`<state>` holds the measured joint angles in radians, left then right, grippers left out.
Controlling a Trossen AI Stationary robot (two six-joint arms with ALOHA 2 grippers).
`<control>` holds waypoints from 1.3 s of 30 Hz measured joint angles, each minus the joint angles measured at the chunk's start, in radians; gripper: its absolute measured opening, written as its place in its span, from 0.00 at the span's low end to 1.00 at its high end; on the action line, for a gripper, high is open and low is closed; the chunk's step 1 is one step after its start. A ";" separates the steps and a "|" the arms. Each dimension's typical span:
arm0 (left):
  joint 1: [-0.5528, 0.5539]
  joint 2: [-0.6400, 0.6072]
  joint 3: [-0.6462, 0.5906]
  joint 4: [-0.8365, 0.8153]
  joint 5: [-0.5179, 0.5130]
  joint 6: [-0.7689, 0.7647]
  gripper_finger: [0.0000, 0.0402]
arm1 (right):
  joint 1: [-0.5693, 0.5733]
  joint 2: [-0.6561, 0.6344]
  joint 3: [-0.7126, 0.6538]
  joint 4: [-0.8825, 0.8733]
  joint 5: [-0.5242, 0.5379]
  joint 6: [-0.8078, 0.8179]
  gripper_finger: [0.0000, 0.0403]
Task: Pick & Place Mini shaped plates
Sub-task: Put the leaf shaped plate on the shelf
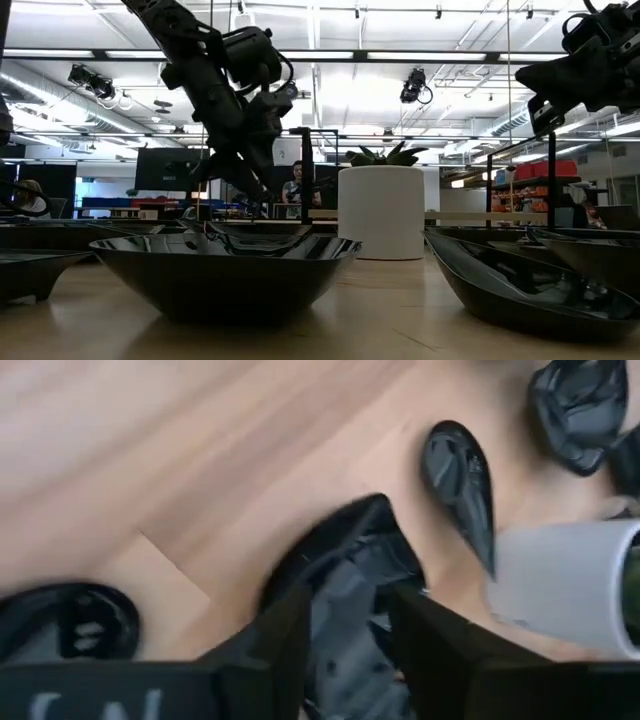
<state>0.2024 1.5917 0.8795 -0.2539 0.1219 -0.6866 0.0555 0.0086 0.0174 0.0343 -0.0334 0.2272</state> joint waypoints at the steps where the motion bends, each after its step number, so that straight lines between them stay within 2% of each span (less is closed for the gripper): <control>1: -0.001 0.000 0.001 -0.002 -0.018 0.036 0.41 | 0.000 0.000 0.000 0.002 0.000 0.000 0.04; 6: -0.010 0.000 0.001 -0.036 -0.105 0.184 0.45 | 0.000 0.000 0.000 0.027 0.000 0.000 0.04; 11: -0.009 0.007 -0.002 -0.029 -0.142 0.268 0.39 | 0.000 0.000 0.000 0.048 0.002 0.000 0.04; 18: -0.009 0.080 -0.003 -0.007 -0.107 0.271 0.31 | 0.000 0.000 0.000 0.049 0.002 0.001 0.04; 29: -0.010 0.125 -0.003 0.030 -0.050 0.279 0.29 | 0.000 0.000 0.000 0.049 0.000 0.027 0.04; 33: -0.010 0.125 -0.003 0.045 -0.048 0.279 0.22 | 0.000 0.000 0.000 0.050 0.000 0.027 0.04; 39: -0.010 0.125 -0.003 0.051 -0.036 0.278 0.04 | 0.000 0.000 0.000 0.049 -0.001 0.027 0.04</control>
<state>0.1925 1.7164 0.8764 -0.2027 0.0864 -0.4083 0.0555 0.0090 0.0170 0.0837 -0.0341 0.2539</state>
